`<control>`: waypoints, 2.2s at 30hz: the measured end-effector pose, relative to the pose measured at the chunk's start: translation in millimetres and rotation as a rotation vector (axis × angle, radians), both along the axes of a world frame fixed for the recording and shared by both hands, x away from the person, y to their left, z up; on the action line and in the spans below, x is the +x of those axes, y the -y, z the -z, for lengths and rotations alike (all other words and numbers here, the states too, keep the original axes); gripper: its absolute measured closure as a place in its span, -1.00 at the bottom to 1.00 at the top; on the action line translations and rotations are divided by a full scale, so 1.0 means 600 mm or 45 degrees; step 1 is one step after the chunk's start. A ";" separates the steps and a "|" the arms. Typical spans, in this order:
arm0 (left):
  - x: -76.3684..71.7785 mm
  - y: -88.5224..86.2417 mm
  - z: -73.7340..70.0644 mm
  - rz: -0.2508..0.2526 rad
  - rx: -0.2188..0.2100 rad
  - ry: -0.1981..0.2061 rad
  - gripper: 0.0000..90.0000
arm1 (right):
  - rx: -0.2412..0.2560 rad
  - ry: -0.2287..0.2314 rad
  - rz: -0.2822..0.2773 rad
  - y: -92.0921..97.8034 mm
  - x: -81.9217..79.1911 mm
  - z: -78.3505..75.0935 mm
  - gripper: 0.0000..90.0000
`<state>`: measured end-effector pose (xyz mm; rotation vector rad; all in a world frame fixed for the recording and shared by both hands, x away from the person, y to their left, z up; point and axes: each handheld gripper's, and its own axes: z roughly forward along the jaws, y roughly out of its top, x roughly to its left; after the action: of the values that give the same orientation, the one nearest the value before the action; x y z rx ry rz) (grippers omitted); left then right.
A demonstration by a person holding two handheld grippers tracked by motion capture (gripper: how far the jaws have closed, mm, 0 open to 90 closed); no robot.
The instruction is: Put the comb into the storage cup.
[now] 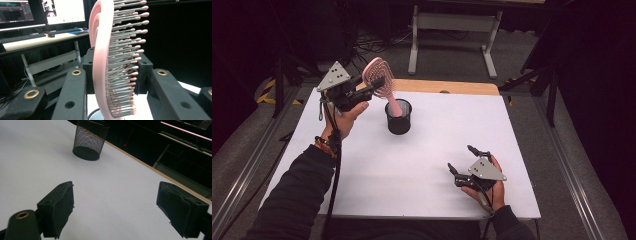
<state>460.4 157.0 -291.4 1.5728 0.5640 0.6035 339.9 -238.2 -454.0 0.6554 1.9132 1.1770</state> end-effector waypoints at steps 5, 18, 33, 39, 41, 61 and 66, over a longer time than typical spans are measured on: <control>0.026 0.012 -0.002 -0.025 0.013 -0.019 0.42 | -0.003 -0.003 0.004 0.000 0.000 0.000 -0.66; 0.083 0.044 0.006 -0.096 0.057 -0.058 0.42 | 0.009 0.010 -0.010 0.001 -0.002 -0.001 -0.65; 0.118 0.078 0.040 -0.098 0.128 -0.116 0.42 | 0.002 0.004 -0.026 -0.002 -0.002 0.000 -0.64; 0.121 0.082 0.064 -0.079 0.164 -0.166 0.42 | 0.002 -0.002 -0.030 -0.003 -0.002 0.000 -0.64; 0.120 0.081 0.074 -0.070 0.168 -0.178 0.42 | 0.001 -0.006 -0.034 -0.004 -0.001 0.001 -0.64; 0.115 0.067 0.121 -0.090 0.096 -0.254 0.37 | -0.014 -0.006 -0.028 -0.006 -0.001 0.002 -0.64; 0.120 0.061 0.125 -0.122 0.087 -0.249 0.35 | -0.014 -0.010 -0.017 -0.006 0.000 0.003 -0.65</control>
<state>532.7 120.6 -366.4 1.6877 0.7765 0.5485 339.7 -234.4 -455.7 0.6427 1.9319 1.1734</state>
